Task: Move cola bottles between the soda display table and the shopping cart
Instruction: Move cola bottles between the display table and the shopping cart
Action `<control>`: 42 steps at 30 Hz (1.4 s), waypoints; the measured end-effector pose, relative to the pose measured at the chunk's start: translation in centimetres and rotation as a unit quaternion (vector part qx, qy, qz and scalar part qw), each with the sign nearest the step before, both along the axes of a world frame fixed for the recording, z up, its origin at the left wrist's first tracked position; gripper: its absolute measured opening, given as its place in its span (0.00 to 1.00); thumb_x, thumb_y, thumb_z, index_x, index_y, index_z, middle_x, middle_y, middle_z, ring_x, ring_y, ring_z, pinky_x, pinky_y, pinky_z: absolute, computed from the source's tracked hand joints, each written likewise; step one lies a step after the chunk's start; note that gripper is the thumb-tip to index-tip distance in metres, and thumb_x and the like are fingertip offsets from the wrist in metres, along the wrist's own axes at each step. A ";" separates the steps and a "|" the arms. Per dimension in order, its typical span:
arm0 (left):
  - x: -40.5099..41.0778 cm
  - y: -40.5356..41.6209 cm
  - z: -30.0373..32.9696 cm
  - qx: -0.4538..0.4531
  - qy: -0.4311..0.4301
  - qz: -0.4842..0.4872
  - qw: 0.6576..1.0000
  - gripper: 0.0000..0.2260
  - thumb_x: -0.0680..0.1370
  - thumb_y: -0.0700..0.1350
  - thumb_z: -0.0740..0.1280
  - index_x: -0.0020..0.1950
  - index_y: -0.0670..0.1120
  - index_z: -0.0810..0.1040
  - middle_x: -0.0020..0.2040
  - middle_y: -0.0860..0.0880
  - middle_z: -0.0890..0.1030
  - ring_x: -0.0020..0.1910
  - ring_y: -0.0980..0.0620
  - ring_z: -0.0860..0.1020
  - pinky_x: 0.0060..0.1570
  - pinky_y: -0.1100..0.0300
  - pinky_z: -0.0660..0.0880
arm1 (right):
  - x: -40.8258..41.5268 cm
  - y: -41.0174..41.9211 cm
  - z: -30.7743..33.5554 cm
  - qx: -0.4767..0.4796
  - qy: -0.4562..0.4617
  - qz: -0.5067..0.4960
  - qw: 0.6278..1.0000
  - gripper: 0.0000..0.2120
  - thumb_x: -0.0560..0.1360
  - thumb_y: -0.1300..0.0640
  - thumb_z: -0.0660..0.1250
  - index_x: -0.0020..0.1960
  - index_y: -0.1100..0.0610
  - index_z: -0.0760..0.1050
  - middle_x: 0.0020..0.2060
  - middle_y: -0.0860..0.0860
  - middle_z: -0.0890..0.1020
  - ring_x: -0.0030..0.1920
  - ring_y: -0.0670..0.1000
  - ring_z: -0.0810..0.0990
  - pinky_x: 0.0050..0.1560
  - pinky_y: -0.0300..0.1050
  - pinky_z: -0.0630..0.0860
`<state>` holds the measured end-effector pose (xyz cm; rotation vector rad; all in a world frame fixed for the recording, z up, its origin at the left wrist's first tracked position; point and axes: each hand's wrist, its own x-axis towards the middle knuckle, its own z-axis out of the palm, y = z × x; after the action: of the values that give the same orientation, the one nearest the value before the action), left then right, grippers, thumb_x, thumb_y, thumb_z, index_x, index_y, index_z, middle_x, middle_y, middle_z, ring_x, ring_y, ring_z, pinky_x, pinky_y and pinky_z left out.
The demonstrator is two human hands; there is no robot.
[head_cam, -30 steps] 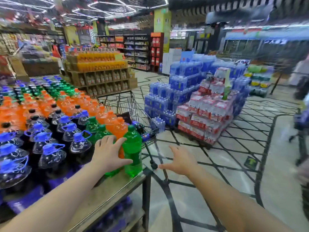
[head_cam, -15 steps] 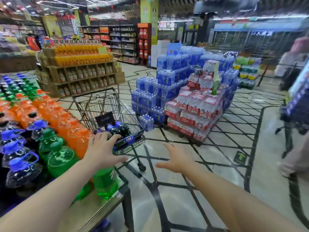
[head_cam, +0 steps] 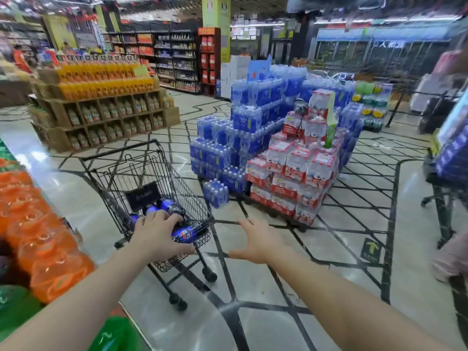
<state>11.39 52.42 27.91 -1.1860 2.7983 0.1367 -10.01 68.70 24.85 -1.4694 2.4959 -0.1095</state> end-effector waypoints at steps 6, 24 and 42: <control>-3.1 -6.6 -2.5 0.016 -0.006 0.037 0.999 0.43 0.69 0.79 0.66 0.80 0.60 0.64 0.75 0.49 0.68 0.79 0.44 0.61 0.78 0.45 0.58 | -4.8 -7.0 -1.9 0.010 -0.030 0.029 0.999 0.51 0.70 0.26 0.69 0.83 0.47 0.53 0.79 0.53 0.63 0.78 0.57 0.61 0.74 0.57 0.67; -14.6 -20.0 -11.0 0.072 -0.033 0.254 0.964 0.52 0.60 0.83 0.58 0.81 0.59 0.64 0.72 0.49 0.72 0.75 0.45 0.68 0.73 0.49 0.65 | -22.6 -31.8 -9.6 0.078 -0.034 0.251 0.964 0.51 0.69 0.26 0.69 0.83 0.46 0.53 0.79 0.52 0.65 0.78 0.57 0.63 0.76 0.57 0.65; -15.7 -36.8 -25.0 0.226 -0.031 0.322 0.919 0.46 0.68 0.78 0.67 0.80 0.57 0.65 0.74 0.46 0.71 0.76 0.43 0.65 0.75 0.48 0.64 | -23.0 -51.2 -22.4 0.227 -0.063 0.288 0.928 0.50 0.70 0.29 0.71 0.83 0.46 0.52 0.79 0.53 0.65 0.77 0.57 0.63 0.74 0.56 0.68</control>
<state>-4.36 15.64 2.87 -1.8528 2.0332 0.7258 -33.01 17.48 2.41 -1.8224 1.7315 0.4338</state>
